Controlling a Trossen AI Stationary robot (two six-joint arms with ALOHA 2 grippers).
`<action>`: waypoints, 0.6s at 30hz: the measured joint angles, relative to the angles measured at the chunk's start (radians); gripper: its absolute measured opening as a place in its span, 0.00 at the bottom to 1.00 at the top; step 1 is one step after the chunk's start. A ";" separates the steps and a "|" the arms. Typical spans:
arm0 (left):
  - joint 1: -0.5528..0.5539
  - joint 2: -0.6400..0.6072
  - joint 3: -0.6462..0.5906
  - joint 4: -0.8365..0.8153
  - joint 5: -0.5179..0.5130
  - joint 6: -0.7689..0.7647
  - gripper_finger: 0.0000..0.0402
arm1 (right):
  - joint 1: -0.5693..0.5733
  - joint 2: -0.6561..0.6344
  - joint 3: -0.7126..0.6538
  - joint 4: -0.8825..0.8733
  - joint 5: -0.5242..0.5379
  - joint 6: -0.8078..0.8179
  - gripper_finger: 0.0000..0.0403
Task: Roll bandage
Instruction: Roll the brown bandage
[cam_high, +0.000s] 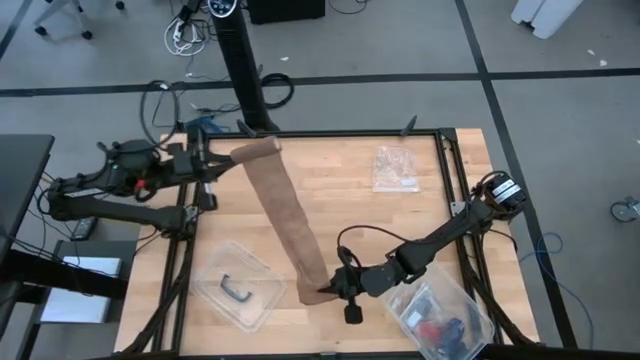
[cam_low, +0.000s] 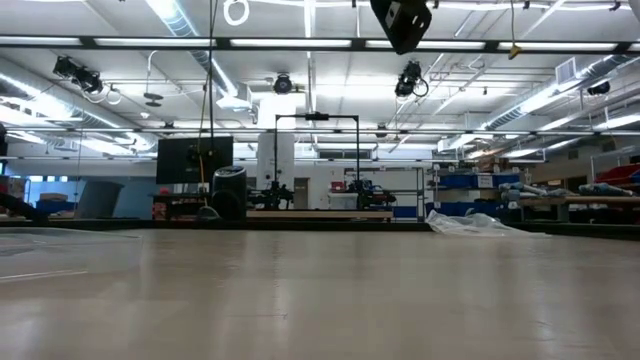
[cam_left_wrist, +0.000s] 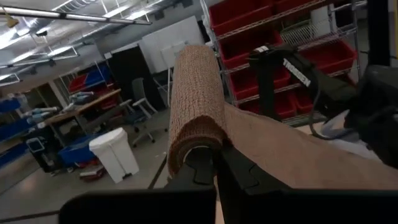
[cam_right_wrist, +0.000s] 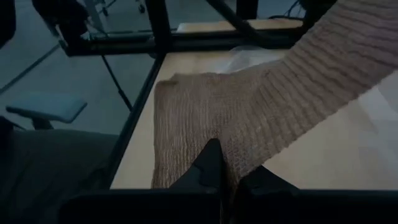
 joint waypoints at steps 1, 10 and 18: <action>0.000 -0.018 0.000 -0.022 0.000 0.000 0.00 | -0.001 -0.010 0.000 -0.001 0.000 -0.004 0.00; 0.000 -0.056 -0.002 -0.207 -0.121 -0.030 0.00 | 0.006 -0.137 0.000 0.013 -0.018 -0.069 0.00; 0.007 -0.043 -0.097 -0.203 -0.211 -0.028 0.00 | 0.006 -0.245 0.000 0.091 -0.043 -0.182 0.00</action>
